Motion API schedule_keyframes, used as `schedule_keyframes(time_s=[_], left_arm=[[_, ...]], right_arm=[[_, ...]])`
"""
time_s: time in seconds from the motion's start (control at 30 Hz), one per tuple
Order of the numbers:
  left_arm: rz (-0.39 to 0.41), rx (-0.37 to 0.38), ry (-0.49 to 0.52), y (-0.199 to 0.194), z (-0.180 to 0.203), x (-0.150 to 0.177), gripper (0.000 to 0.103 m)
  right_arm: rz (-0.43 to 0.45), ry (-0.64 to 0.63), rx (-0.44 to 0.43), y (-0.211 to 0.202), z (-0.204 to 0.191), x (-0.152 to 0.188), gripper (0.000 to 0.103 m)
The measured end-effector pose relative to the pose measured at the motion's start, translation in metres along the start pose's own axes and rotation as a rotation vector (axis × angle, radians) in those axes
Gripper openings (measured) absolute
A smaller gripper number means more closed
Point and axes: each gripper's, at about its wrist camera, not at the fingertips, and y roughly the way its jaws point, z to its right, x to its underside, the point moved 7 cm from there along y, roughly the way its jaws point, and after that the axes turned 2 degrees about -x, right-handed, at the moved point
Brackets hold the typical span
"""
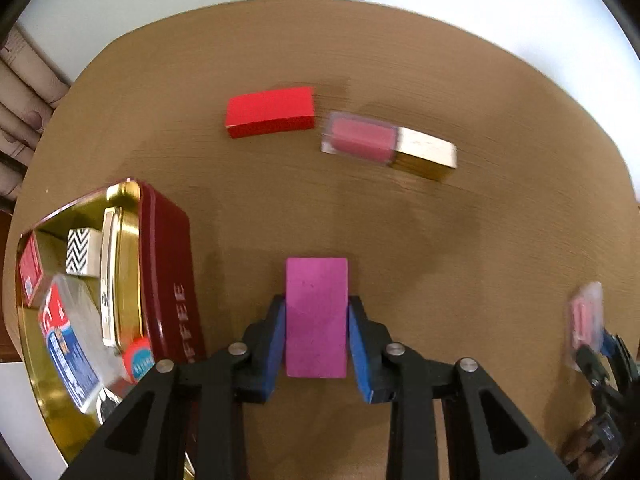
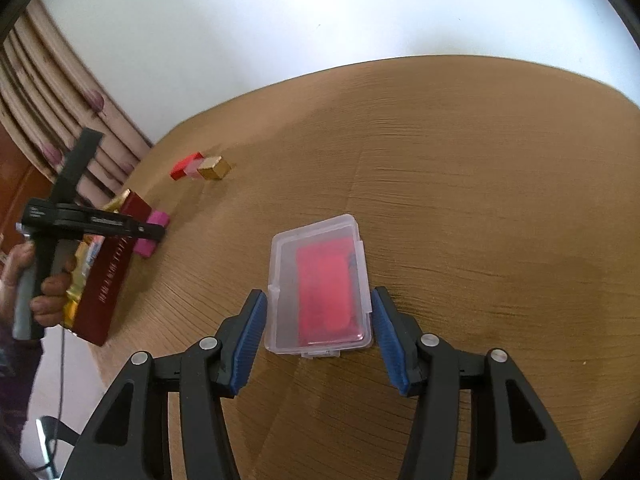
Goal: Organize rigid objects
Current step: 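Release the eraser into the tin with the left gripper while the right gripper places the clear box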
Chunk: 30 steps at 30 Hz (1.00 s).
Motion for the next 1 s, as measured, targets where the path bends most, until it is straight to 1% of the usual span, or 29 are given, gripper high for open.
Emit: schedule_keyframes(time_s=[0.03,0.17,0.27,0.3,0.33,0.37,0.4,0.43,0.47,0.5,0.6,0.7,0.77,0.83,1.0], left_arm=[[0.015,0.001,-0.002,-0.005,0.002,0.014,0.030],[0.082,0.057,-0.042,-0.040,0.004,0.041,0.030],[0.118,0.098,-0.068,-0.068,-0.005,0.064,0.030],[0.124,0.106,-0.077,-0.074,-0.013,0.060,0.030],[0.139,0.105,-0.096,-0.085,-0.023,0.069,0.030],[0.150,0.101,-0.105,-0.087,-0.045,0.076,0.030],[0.166,0.091,-0.119,-0.096,-0.056,0.083,0.030],[0.177,0.078,-0.135,-0.101,-0.069,0.087,0.030],[0.187,0.062,-0.155,-0.105,-0.076,0.101,0.030],[0.192,0.054,-0.167,-0.112,-0.088,0.091,0.030],[0.207,0.002,-0.219,-0.129,-0.133,0.103,0.030],[0.198,-0.053,-0.256,-0.122,-0.178,0.103,0.030],[0.180,-0.088,-0.272,-0.111,-0.199,0.102,0.030],[0.147,-0.091,-0.263,-0.097,-0.212,0.101,0.030],[0.108,-0.129,-0.265,-0.071,-0.229,0.099,0.030]], right_arm=[[-0.004,-0.010,0.013,0.001,-0.002,0.000,0.051],[-0.016,-0.037,0.046,0.005,-0.006,0.001,0.055],[-0.027,-0.052,0.066,0.007,-0.010,0.001,0.058],[-0.030,-0.058,0.077,0.008,-0.010,0.001,0.058],[-0.035,-0.075,0.098,0.010,-0.012,0.002,0.058],[-0.038,-0.093,0.115,0.011,-0.014,0.002,0.058],[-0.040,-0.119,0.137,0.012,-0.016,0.003,0.058],[-0.041,-0.133,0.152,0.013,-0.017,0.003,0.057],[-0.041,-0.152,0.174,0.014,-0.018,0.004,0.054],[-0.042,-0.167,0.191,0.015,-0.018,0.004,0.051],[-0.039,-0.152,0.185,0.013,-0.015,0.004,0.050],[-0.035,-0.126,0.183,0.011,-0.014,0.004,0.050],[-0.036,-0.087,0.154,0.008,-0.015,0.004,0.050],[-0.039,-0.051,0.112,0.007,-0.021,0.004,0.049],[-0.045,-0.014,0.021,0.001,-0.049,0.003,0.049]])
